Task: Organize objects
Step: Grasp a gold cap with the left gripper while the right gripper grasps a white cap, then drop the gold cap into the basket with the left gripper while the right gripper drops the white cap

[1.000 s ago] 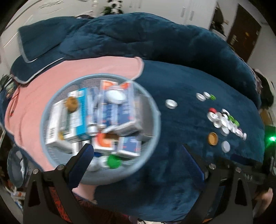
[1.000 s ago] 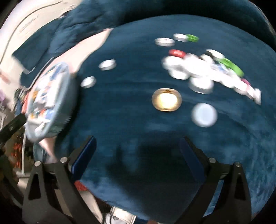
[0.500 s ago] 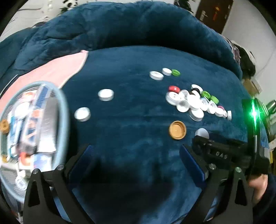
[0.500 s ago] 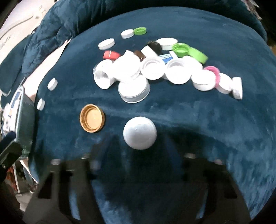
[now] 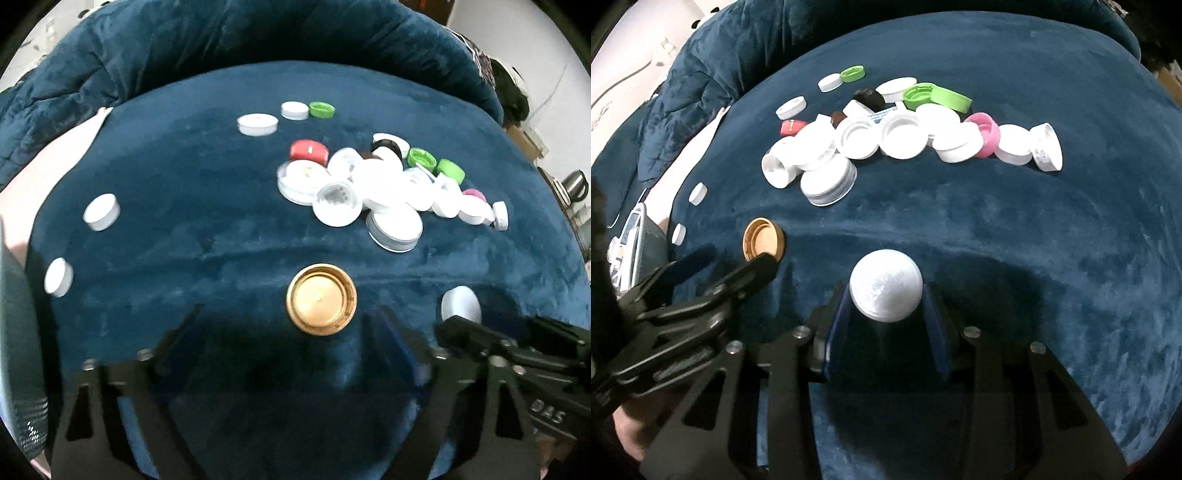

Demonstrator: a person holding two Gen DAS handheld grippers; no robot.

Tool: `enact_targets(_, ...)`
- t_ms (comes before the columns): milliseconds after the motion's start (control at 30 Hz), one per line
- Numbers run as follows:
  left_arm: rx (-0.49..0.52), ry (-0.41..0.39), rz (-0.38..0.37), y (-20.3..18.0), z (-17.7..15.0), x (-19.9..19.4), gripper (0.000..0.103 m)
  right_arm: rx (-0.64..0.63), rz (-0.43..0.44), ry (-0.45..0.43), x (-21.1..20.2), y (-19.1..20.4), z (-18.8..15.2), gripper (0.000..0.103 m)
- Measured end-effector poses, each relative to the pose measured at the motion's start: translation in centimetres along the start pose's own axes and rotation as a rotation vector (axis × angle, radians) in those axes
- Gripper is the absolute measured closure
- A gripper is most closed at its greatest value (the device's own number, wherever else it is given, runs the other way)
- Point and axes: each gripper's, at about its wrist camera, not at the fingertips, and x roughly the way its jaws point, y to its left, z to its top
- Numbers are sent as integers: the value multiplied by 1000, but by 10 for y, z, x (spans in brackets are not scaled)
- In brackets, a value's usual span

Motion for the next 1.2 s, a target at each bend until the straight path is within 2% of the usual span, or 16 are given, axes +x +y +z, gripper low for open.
enact_targets(33, 7, 1, -7, -1, 0, 2, 23, -4, -1, -2, 0, 1, 1, 62)
enact_targets(67, 15, 1, -14, -2, 0, 3, 39, -6, -1, -4, -1, 1, 1, 62)
enact_targets(100, 22, 7, -24, -3, -1, 3, 60, -9, -1, -5, -1, 1, 0, 62)
enact_targets(133, 27, 10, -27, -3, -1, 3, 62, -12, -1, -5, -1, 1, 0, 62)
enact_targets(367, 24, -17, -48, 6, -7, -26, 62, -20, 8, -9, -5, 9, -1, 62)
enact_targets(567, -25, -81, -36, 35, -22, -87, 62, -92, 52, -23, -17, 50, -9, 62)
enact_targets(767, -204, -159, 32, 110, -58, -160, 62, -260, 162, -29, -30, 138, -25, 62)
enact_targets(1000, -500, -229, 137, 226, -104, -225, 62, -503, 309, -36, -48, 266, -51, 62)
enact_targets(1100, -581, -243, 130, 256, -121, -236, 62, -569, 361, -30, -50, 306, -57, 61)
enact_targets(1167, -622, -244, 106, 269, -127, -235, 62, -585, 392, 5, -45, 324, -59, 59)
enact_targets(1200, -635, -235, 90, 275, -130, -233, 62, -588, 413, 61, -36, 334, -59, 50)
